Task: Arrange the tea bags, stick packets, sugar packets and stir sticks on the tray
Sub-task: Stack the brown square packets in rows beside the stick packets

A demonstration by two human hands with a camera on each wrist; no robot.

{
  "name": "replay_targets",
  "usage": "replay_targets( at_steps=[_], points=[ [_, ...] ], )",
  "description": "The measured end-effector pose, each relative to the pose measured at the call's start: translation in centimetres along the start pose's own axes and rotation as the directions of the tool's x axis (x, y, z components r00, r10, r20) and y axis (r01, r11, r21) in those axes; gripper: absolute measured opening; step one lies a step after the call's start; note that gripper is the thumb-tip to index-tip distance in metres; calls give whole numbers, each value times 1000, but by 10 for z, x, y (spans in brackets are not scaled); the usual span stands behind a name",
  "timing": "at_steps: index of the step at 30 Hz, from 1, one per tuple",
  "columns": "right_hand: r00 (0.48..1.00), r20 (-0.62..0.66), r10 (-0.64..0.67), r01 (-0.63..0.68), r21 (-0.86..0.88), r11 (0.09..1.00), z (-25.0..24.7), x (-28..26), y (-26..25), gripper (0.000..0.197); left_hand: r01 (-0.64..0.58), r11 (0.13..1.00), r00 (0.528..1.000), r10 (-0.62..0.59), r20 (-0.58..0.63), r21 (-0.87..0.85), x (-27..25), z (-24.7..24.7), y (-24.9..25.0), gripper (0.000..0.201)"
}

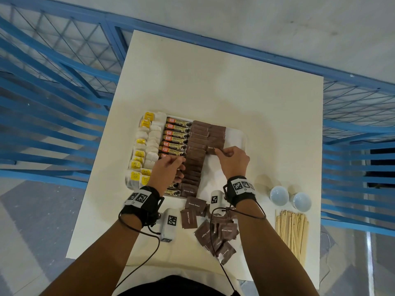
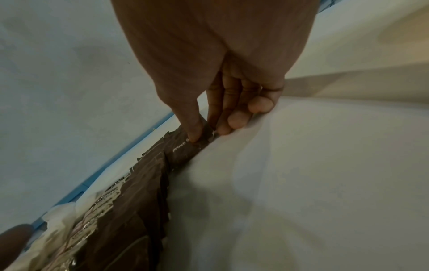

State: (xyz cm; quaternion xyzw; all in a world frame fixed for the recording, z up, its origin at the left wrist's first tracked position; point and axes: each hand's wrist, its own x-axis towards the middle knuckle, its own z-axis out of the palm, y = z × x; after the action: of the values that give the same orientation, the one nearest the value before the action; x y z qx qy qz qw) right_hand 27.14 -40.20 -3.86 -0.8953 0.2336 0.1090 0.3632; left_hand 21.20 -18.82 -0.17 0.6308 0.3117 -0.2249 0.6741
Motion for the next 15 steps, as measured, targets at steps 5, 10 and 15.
replay_targets(
  at_steps=[5,10,15],
  points=[
    [1000,-6,0,0,-1,1000,0,-3,-1,30,4,1000,1000,-4,-5,-3,1,-1,-2,14],
    [1000,14,4,-4,-39,999,-5,-6,-3,33,-12,1000,1000,11,5,19,1,0,-3,15],
    [997,55,-46,48,-40,998,-15,-18,3,15,-61,993,998,61,8,98,-1,0,-4,15]
  ],
)
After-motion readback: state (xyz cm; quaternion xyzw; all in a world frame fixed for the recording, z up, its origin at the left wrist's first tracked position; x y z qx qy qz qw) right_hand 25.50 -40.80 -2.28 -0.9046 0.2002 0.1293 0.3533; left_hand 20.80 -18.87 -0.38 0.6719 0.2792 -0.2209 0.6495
